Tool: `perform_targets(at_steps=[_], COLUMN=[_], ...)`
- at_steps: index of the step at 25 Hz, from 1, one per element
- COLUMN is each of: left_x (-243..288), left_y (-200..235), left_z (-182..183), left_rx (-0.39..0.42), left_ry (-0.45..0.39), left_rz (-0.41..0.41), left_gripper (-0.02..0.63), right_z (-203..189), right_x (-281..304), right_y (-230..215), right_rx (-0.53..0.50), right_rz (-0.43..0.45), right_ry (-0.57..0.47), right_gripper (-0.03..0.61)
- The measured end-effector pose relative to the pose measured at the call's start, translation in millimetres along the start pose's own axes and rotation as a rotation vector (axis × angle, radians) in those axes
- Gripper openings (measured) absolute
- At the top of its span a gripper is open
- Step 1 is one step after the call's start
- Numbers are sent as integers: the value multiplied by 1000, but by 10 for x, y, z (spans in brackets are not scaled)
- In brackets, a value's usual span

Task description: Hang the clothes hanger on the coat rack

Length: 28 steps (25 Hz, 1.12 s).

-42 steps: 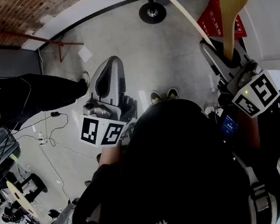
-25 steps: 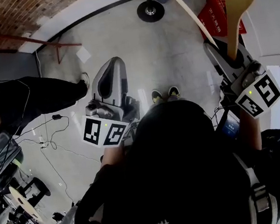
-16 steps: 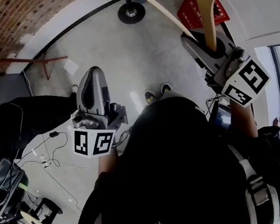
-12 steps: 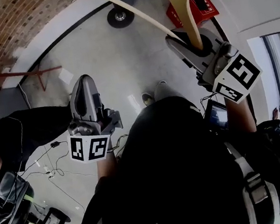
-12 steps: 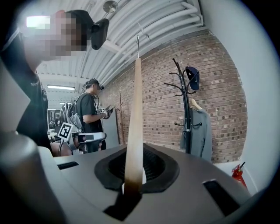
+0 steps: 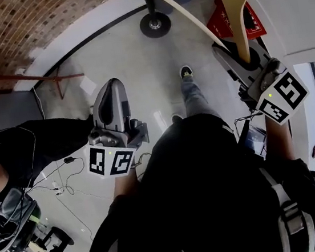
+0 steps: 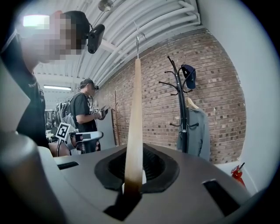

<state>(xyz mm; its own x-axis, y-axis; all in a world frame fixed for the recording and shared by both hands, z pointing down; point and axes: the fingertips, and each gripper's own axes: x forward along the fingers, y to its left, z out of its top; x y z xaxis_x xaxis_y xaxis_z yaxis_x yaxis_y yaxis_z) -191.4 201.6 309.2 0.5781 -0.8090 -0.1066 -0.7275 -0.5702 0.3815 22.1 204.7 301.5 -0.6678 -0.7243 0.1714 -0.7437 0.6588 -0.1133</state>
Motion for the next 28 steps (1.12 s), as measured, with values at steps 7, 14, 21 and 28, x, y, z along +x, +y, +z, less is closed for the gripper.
perform_targets(at_steps=[7,14,21,28], left_x=[655,1663,2567,3242], left_y=[70,203,403,530], left_z=[118,93,257,280], left_rx=[43,54,56,75], left_ry=[0,-1,-5,-32], left_rz=[-36,-19,0,24], left_gripper=[20,20,20,20], right_z=[157,171,435,528], right_x=[367,702,1073,1321], right_y=[-580,-1462,-2222,-2870], right_rx=[-43,-50,-66,-46], right_rz=[20,44,82,91], right_ry=[0,60,106,100], right_gripper=[44,44,44,44])
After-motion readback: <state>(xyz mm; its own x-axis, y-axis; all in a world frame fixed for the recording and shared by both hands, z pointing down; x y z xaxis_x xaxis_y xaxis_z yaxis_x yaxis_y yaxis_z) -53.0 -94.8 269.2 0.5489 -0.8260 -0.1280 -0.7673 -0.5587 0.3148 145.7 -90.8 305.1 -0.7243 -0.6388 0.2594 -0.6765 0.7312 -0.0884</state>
